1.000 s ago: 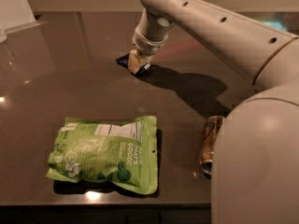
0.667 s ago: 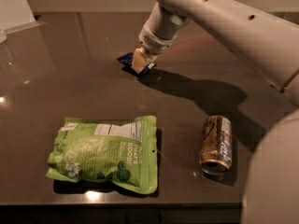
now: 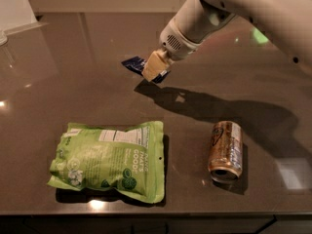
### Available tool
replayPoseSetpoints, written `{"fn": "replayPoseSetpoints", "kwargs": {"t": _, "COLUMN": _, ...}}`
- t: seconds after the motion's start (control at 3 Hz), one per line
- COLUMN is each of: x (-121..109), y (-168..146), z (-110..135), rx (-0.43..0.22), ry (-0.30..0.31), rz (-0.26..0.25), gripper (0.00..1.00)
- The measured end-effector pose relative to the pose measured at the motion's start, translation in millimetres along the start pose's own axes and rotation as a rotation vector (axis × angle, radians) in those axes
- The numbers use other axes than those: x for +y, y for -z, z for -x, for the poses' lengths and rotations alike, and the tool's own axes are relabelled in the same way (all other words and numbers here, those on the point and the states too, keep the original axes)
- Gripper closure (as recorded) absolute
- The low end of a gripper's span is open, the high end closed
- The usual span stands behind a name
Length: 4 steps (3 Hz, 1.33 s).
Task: Move rxbar blueberry near green rice chip bag
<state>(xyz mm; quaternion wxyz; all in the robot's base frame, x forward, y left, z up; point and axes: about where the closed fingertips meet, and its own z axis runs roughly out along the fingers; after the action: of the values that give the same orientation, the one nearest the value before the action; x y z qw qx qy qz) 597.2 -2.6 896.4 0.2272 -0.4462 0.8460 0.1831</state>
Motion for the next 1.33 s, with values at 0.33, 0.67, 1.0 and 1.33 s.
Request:
{"fn": "replayPoseSetpoints", "kwargs": {"t": 0.33, "x": 26, "y": 8, "z": -15, "rx": 0.019, "ry": 0.02, "rz": 0.063, "gripper": 1.0}}
{"fn": "replayPoseSetpoints", "kwargs": {"t": 0.67, "x": 48, "y": 14, "z": -27, "rx": 0.047, "ry": 0.038, "rz": 0.106, "gripper": 0.81}}
{"fn": "replayPoseSetpoints", "kwargs": {"t": 1.0, "x": 71, "y": 18, "z": -33, "rx": 0.069, "ry": 0.075, "rz": 0.121, "gripper": 0.58}}
{"fn": "replayPoseSetpoints", "kwargs": {"t": 1.33, "x": 92, "y": 18, "z": -31, "rx": 0.075, "ry": 0.123, "rz": 0.126, "gripper": 0.35}}
